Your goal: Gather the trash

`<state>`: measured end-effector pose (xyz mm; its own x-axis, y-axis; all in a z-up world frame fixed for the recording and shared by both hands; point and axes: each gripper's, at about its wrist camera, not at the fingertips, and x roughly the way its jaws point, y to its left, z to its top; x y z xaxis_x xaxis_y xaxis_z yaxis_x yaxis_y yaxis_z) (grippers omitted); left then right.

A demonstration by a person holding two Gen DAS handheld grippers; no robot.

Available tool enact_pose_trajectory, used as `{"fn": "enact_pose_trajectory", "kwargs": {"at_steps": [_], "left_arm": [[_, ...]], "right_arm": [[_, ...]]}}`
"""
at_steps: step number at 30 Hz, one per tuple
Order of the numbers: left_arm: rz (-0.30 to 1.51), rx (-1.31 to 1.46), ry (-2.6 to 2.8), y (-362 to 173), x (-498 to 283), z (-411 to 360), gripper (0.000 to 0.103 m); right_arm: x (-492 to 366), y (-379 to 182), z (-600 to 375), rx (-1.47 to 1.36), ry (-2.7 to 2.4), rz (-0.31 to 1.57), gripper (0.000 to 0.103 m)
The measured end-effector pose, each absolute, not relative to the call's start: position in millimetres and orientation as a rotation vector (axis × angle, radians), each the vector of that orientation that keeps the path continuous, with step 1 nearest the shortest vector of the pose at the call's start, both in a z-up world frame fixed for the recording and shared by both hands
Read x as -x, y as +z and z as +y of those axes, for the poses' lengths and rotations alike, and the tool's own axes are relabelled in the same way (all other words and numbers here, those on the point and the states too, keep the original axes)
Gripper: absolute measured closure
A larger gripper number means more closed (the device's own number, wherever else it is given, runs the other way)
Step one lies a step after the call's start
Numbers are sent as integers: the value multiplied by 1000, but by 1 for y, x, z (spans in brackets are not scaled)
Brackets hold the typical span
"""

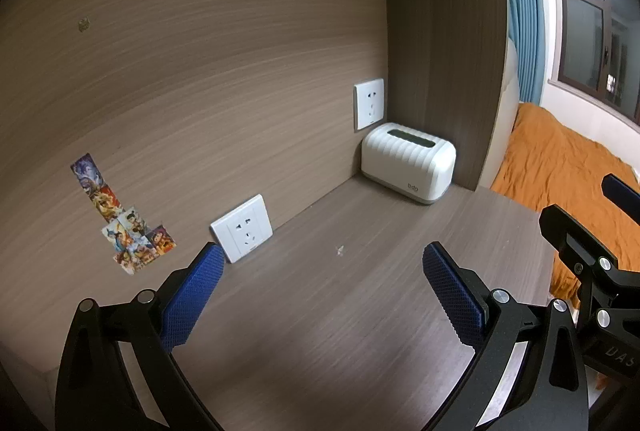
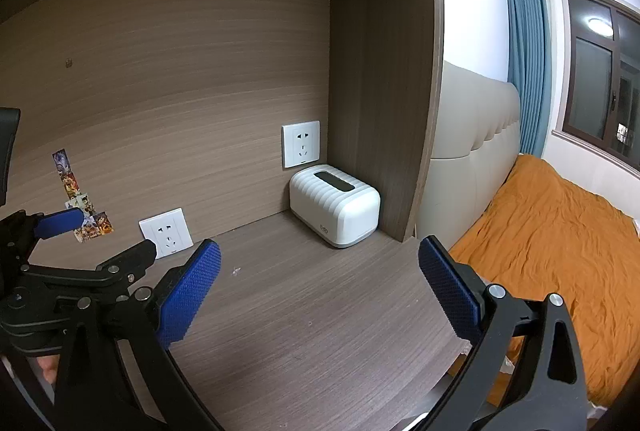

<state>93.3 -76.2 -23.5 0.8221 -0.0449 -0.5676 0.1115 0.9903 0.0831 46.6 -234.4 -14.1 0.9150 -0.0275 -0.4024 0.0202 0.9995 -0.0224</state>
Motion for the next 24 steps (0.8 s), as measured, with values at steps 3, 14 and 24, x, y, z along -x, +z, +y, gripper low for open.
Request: {"fn": "enact_pose_trajectory", "kwargs": {"at_steps": [3, 14, 24], "left_arm": [[605, -111, -86, -24, -94, -76, 5], [613, -91, -89, -24, -93, -76, 5], [597, -103, -69, -24, -92, -78, 5]], "right_arm": [[-47, -14, -234, 19, -25, 414, 4], [-48, -15, -232, 24, -26, 410, 4], [-47, -17, -231, 29, -27, 416, 4]]}}
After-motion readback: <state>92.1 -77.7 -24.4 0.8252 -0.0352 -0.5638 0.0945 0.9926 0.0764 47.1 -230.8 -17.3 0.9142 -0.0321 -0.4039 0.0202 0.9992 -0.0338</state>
